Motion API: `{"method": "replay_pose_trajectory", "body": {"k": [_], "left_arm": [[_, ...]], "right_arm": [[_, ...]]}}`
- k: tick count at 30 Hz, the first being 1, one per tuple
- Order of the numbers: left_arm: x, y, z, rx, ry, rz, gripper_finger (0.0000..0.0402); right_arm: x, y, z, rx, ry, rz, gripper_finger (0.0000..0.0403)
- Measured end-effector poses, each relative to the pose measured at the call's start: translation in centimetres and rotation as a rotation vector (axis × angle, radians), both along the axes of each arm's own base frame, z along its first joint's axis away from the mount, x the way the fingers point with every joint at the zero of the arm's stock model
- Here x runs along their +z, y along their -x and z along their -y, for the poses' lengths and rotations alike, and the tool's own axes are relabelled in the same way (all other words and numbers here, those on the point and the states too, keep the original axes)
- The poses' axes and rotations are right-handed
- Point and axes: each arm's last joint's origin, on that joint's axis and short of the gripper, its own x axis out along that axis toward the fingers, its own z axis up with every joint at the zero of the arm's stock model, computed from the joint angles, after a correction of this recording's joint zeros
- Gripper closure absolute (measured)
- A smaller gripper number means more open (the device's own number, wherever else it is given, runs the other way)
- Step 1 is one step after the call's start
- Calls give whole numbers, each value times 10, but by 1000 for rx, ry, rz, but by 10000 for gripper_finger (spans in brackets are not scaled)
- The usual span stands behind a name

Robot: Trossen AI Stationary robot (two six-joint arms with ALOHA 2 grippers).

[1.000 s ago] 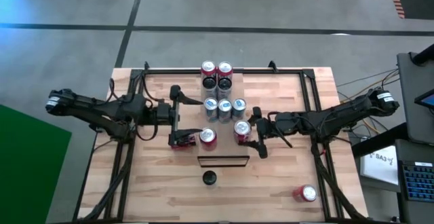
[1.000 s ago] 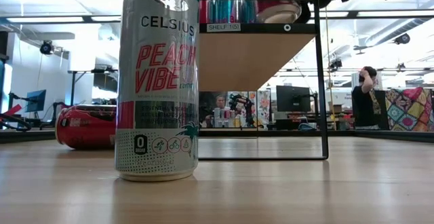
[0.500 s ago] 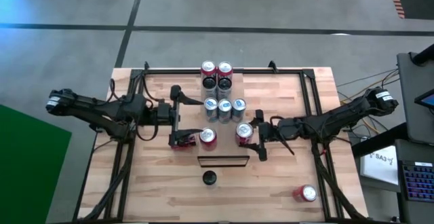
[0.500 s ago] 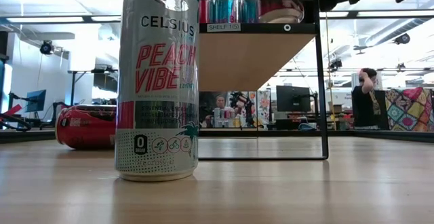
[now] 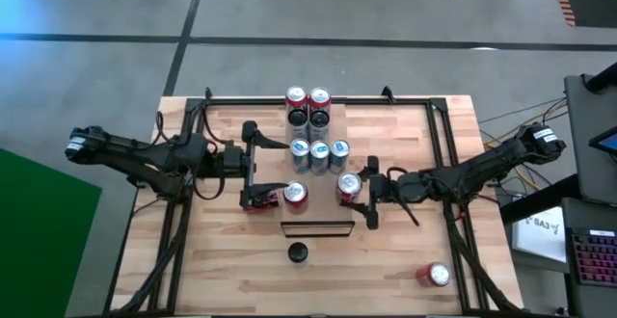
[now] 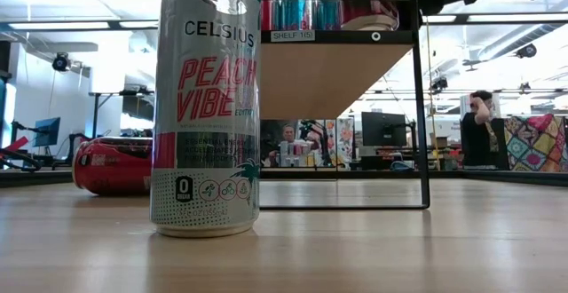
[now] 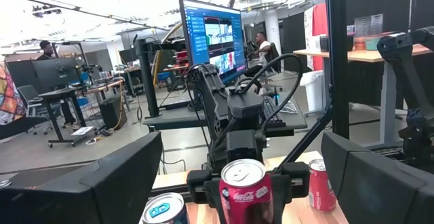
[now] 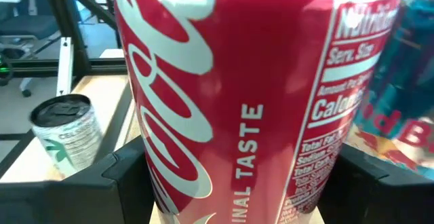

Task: Place canned beverage on shelf
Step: Put the red white soda can on the shelf

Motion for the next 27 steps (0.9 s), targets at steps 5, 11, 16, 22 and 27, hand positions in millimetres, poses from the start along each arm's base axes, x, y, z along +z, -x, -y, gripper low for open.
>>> {"method": "replay_pose_trajectory", "body": {"k": [5,11,16,22,27], "left_arm": [[0,0,0,1,0,0,31],[0,0,0,1,0,0,31],[0,0,0,1,0,0,31],[0,0,0,1,0,-1,31],[0,0,0,1,-4,-1,31]], "right_arm": [[-3,-1,0,-37,-31,0,116],[-15,-13,-3,-42,-22,0,113],[-20,-17,-4,-57,-1,-6,112],[-19,-18,-3,-89,3,1,111],[-19,-18,-3,-88,5,-1,109]]}}
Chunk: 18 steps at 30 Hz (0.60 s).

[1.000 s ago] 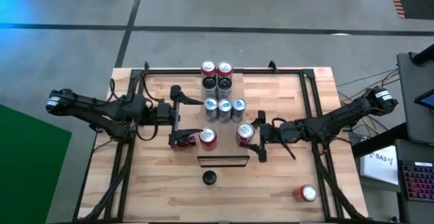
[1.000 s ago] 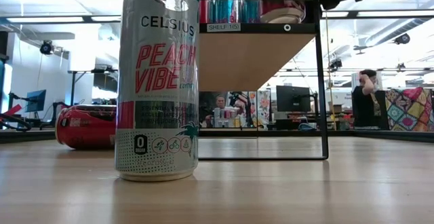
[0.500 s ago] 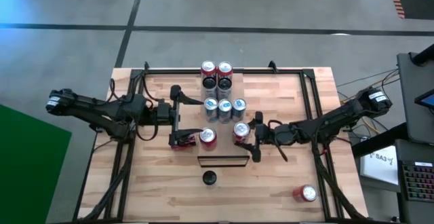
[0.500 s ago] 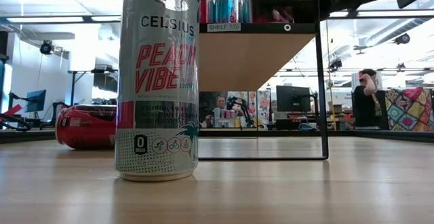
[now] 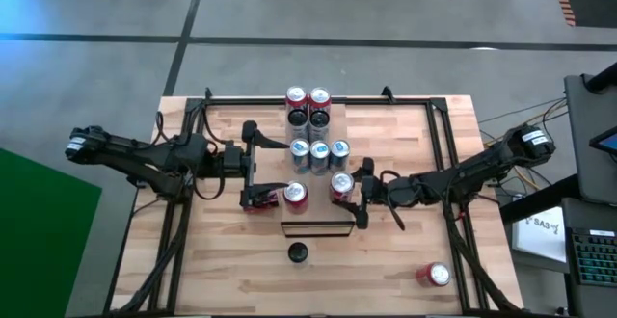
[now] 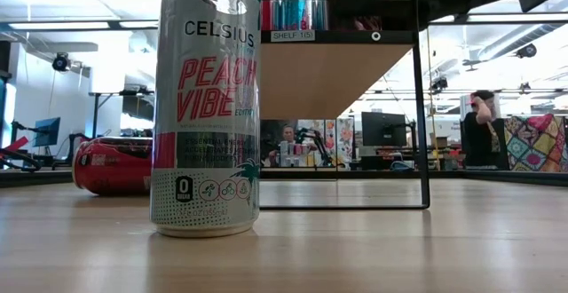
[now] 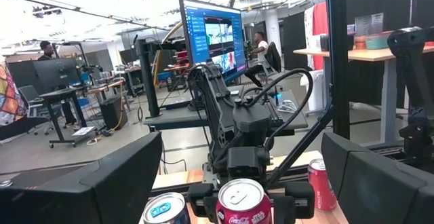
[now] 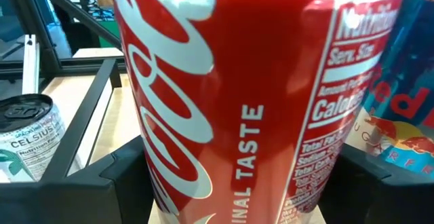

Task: Place canned beverage on shelf
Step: Put the red white soda can on the shelf

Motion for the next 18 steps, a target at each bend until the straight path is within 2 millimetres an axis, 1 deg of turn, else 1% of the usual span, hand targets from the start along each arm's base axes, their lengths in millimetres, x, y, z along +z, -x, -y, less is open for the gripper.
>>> {"method": "replay_pose_trajectory", "body": {"k": [8,18], "left_arm": [[0,0,0,0,0,0,31],[0,0,0,0,0,0,31]], "right_arm": [[-3,-2,-1,-2,-7,-8,68],[-3,-2,-1,-2,-6,-13,58]]}}
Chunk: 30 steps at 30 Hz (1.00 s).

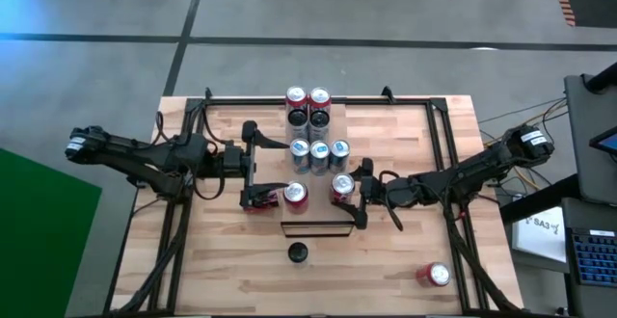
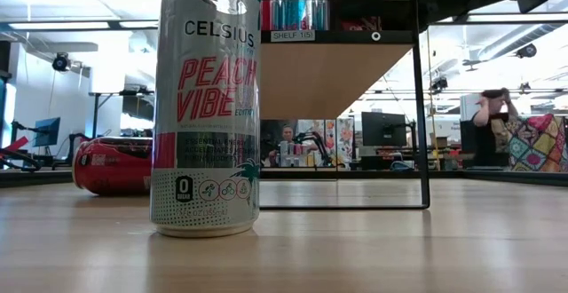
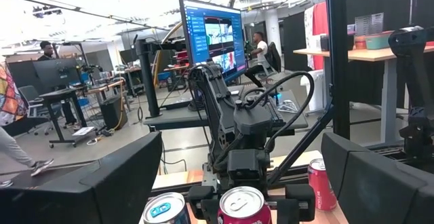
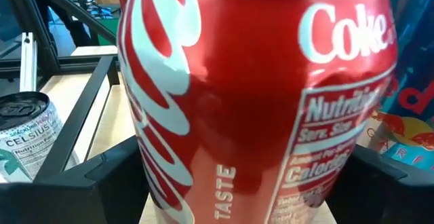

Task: Place canned beverage on shelf
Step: Put the red white soda can on the shelf

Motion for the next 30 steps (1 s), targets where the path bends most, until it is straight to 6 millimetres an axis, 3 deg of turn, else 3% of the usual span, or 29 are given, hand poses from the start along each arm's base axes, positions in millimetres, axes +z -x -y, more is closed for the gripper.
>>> {"method": "replay_pose_trajectory", "body": {"k": [14,30], "left_arm": [[0,0,0,0,0,0,31],[0,0,0,0,0,-1,31]], "right_arm": [[17,4,1,4,1,47,53],[60,3,1,23,51,12,53]]}}
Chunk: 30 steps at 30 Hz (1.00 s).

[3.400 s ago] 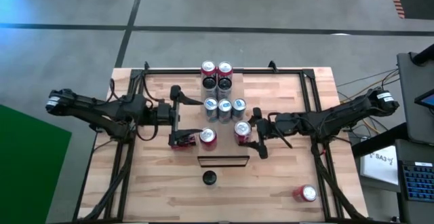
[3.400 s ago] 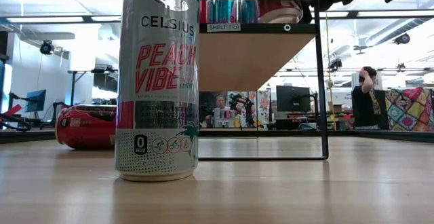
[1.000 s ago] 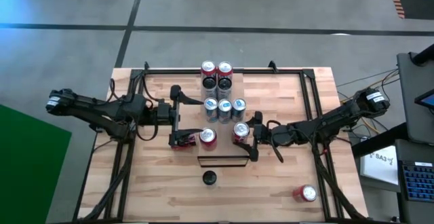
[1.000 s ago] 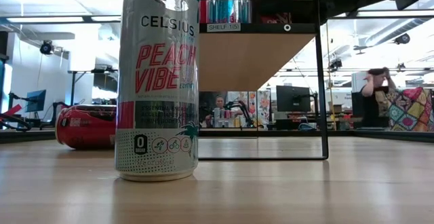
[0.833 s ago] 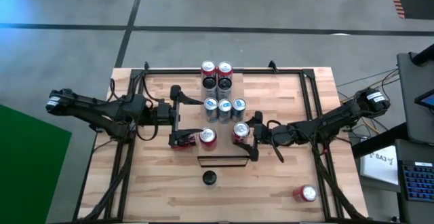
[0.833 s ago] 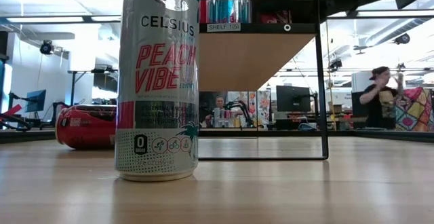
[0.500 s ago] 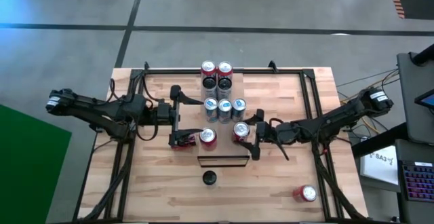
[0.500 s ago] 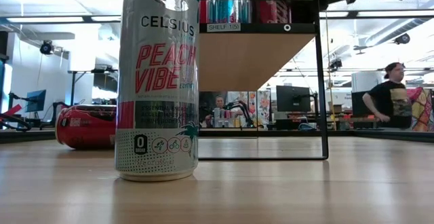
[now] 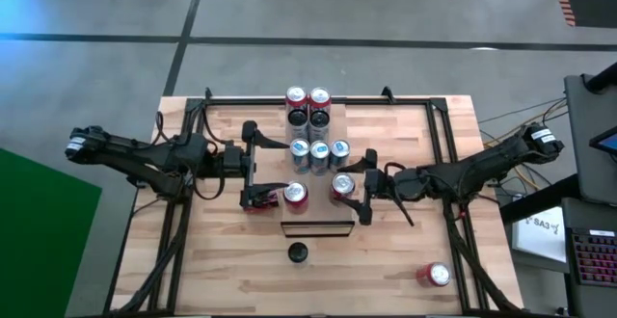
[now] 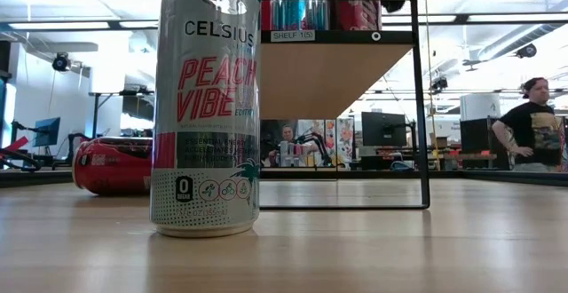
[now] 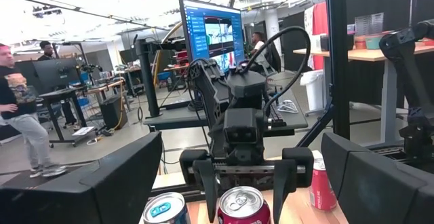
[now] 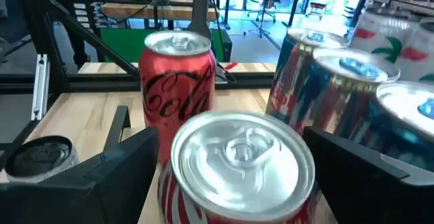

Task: Place canned beverage on shelf
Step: Put the red white soda can on the shelf

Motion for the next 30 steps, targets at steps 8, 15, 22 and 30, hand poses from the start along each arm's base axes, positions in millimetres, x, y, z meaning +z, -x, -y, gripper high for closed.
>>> {"method": "replay_pose_trajectory", "body": {"k": [8,15,22,30], "left_arm": [[0,0,0,0,0,1,31],[0,0,0,-4,32,0,31],[0,0,0,-6,42,0,31],[0,0,0,-6,42,0,31]], "right_arm": [[30,-4,-1,10,51,-15,53],[72,-4,-4,119,61,-41,59],[103,5,-3,175,88,-160,111],[108,23,2,156,77,-393,289]]}}
